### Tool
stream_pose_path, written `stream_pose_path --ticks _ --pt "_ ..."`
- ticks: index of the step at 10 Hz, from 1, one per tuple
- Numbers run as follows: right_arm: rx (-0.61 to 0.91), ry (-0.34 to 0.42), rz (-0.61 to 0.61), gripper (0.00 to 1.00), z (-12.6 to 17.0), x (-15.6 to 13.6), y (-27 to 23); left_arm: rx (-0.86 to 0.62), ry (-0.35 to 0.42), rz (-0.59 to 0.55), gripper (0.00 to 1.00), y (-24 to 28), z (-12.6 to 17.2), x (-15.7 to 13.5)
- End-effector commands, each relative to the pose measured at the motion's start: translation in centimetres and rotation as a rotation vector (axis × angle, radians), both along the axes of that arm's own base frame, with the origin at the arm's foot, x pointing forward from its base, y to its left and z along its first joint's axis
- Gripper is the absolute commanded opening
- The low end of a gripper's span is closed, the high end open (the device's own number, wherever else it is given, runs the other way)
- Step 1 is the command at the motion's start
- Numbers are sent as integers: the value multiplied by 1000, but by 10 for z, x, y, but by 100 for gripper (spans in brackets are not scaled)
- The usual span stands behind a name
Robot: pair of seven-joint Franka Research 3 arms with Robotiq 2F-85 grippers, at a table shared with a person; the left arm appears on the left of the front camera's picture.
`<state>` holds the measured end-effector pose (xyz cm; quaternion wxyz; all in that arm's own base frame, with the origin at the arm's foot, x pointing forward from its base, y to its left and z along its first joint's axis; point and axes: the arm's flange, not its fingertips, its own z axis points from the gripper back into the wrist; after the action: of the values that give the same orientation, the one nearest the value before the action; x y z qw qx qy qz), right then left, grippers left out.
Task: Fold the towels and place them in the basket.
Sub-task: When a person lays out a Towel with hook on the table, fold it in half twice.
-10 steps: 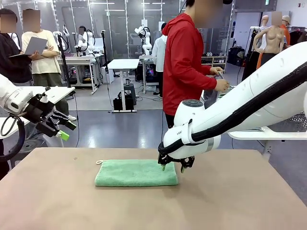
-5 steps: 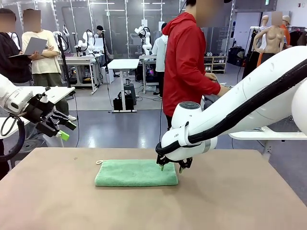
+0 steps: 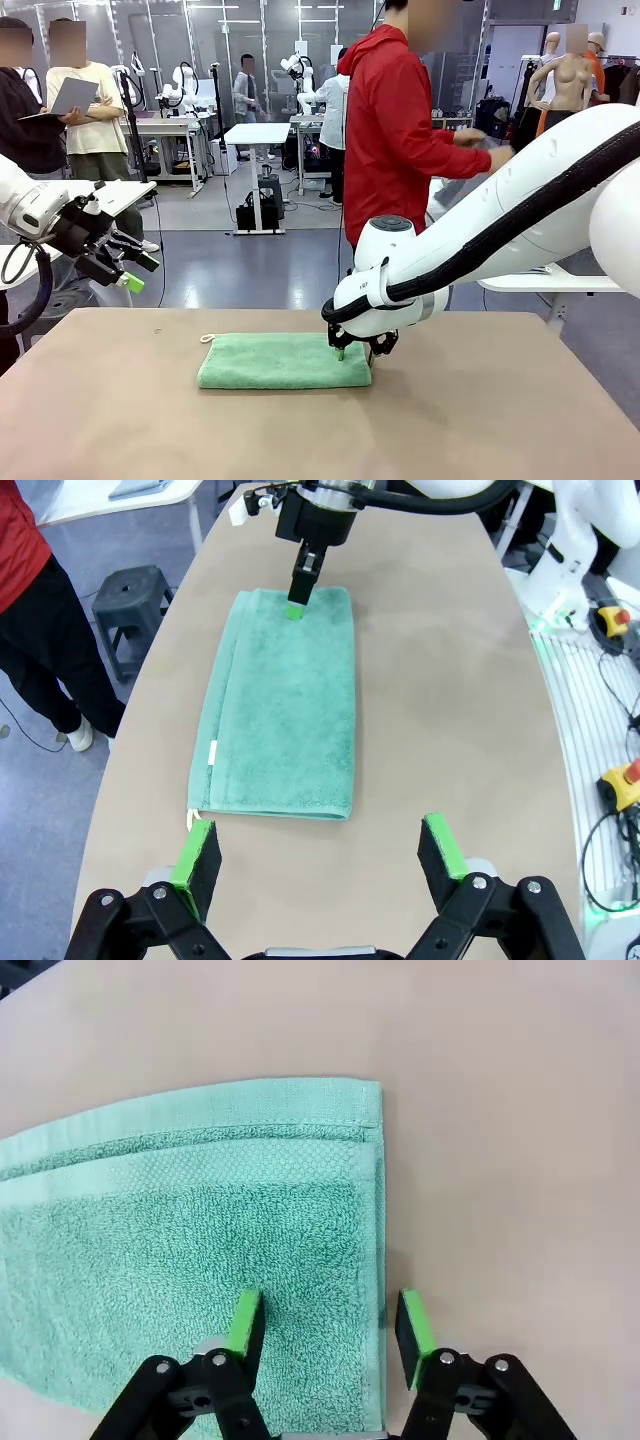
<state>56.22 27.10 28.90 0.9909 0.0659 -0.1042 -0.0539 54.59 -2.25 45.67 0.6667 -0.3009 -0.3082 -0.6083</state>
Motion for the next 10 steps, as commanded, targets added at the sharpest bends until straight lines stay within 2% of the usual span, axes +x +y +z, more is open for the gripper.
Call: stream_pose_path --ticks 1,4,5,6,7,8,9,10 --pt "-29 -3 -43 51 -2 2 9 4 -1 -3 100 0 0 0" --pt "-31 7 -41 51 -4 2 11 4 -1 -3 100 0 0 0" --pt "-38 14 -44 32 -4 1 11 4 -1 -3 100 0 0 0" --pt "-44 17 -45 32 -4 1 11 4 -1 -3 100 0 0 0" --pt "-50 23 -47 12 -5 0 11 4 -1 -3 100 0 0 0" --pt "-55 33 -48 27 -5 0 11 4 -1 -3 100 0 0 0" --pt "-60 37 -51 0 -5 0 10 4 -1 -3 100 0 0 0" --pt "-65 39 -53 7 -5 0 9 4 -1 -3 100 0 0 0"
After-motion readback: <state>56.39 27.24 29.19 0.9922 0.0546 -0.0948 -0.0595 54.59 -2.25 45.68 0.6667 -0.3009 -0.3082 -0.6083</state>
